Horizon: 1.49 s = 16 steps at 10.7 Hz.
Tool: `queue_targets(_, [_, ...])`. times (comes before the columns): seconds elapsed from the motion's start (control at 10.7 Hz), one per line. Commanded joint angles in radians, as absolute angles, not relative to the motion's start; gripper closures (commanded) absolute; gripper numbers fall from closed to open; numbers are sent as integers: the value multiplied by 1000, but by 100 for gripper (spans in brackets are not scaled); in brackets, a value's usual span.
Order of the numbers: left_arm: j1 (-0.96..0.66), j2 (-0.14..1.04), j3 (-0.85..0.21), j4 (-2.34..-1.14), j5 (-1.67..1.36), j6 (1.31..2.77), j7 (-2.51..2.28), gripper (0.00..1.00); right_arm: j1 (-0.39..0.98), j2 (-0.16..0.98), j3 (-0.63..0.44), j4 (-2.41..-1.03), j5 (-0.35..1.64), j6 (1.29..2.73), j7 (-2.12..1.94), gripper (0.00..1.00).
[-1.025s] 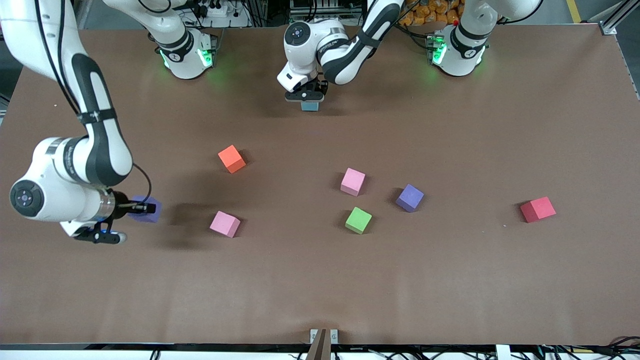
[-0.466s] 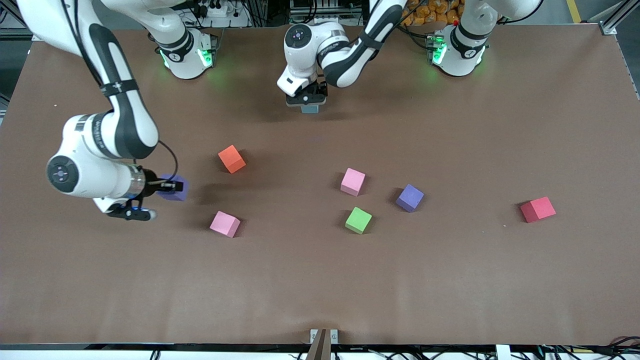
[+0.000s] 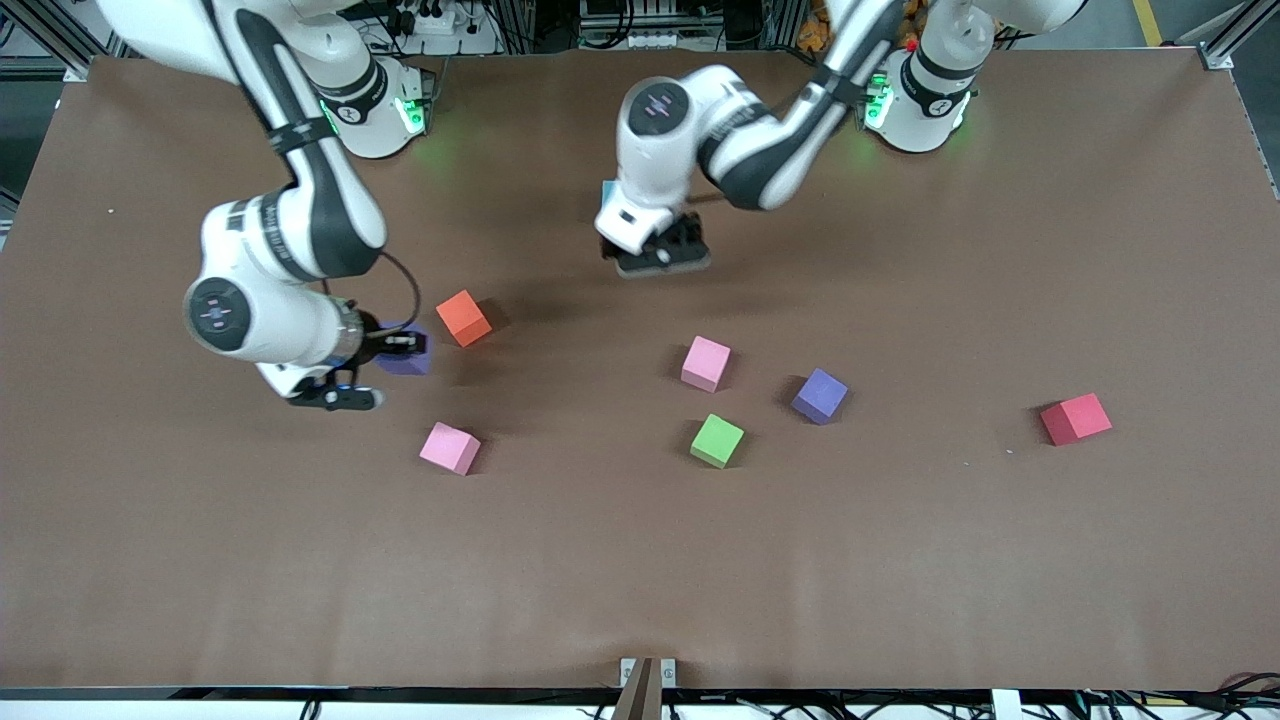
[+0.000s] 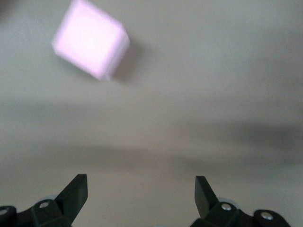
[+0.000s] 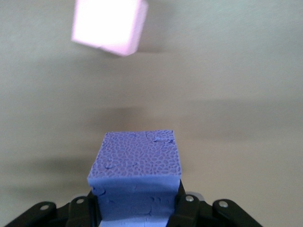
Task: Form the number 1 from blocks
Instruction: 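Place the cyan block centrally with the left gripper while the right gripper carries blue, then place the blue block beside the cyan block while the left gripper reaches pink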
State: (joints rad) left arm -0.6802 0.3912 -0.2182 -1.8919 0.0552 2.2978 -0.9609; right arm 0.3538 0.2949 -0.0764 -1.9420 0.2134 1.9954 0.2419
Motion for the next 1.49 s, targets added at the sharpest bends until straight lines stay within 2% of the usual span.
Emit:
queue_targets(0.0, [-594,406,-219,-1908,58,2299,-524,0,469,261,-86,-1988,277,2040,346,49])
queue_targets(0.19, [-554,446,-207,-1869,48,2307,-323,0,544,247,-84,-2037,357,2104,383,49])
queue_targets(0.56, [-548,555,-204,-1763,55,2322,-301,0,727,241,-80,-2114,387,2223,561,49])
queue_targets(0.65, [-549,569,-175,-1750,54,2322,-301,0,779,239,-80,-2132,387,2246,604,49])
queue_targets(0.93, [-549,592,-138,-1750,61,2362,-278,0,912,235,-81,-2146,387,2272,707,49])
queue_targets(1.12, [-549,610,-137,-1740,48,2365,-259,0,977,264,-80,-2161,387,2340,756,49])
queue_targets(1.4, [-557,621,-137,-1726,45,2365,-279,0,1029,310,-78,-2161,387,2391,793,49])
